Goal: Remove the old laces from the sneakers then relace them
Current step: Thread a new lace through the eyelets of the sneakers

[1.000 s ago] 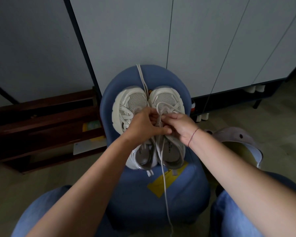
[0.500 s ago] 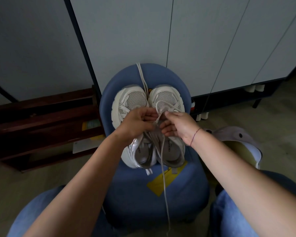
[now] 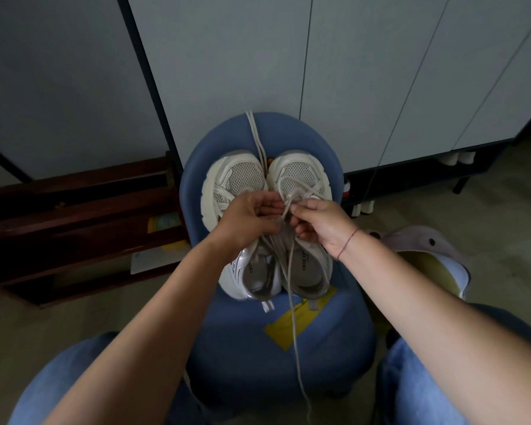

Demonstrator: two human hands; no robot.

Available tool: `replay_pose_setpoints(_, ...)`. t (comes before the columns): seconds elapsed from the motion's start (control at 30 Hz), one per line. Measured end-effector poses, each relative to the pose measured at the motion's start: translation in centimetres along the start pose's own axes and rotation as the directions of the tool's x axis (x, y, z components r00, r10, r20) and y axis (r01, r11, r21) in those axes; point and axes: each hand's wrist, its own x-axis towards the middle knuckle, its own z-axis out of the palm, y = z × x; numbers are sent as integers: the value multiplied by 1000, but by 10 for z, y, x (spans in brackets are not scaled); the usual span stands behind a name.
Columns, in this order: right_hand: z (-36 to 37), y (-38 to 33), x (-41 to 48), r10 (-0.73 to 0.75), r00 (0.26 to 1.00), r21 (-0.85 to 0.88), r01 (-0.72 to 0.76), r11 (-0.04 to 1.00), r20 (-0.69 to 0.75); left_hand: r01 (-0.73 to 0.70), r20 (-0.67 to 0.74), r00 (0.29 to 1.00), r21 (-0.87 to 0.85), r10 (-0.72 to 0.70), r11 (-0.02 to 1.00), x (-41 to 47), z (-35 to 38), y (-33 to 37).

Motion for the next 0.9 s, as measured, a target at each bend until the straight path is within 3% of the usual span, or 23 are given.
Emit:
replay_pose_setpoints(0.13,-4,3,-12,-143,989,-280,144,949,24,-30,-55,998,30,32,999,-1,3,-1)
replay_pose_setpoints(0.23,-12,7,-34,-189,977,-549,213,808,101,-43,-78,996,59,48,997,0,3,-4)
replay_pose_setpoints(0.4,-20,29,-84,23,975,-675,137,725,223,-64,-131,988,124,80,990,0,3,-5)
replay_pose_setpoints(0.5,-20,37,-96,72,975,-631,81,771,212,-73,-141,986,136,92,988,-1,5,-3)
replay_pose_setpoints(0.73,-10,5,-67,-190,981,-307,174,936,-25,-69,-129,988,148,89,986,-3,5,-3)
replay_pose_setpoints(0.9,6,-12,-36,-85,993,-214,65,975,-84,-73,-125,988,143,91,987,-3,5,-4)
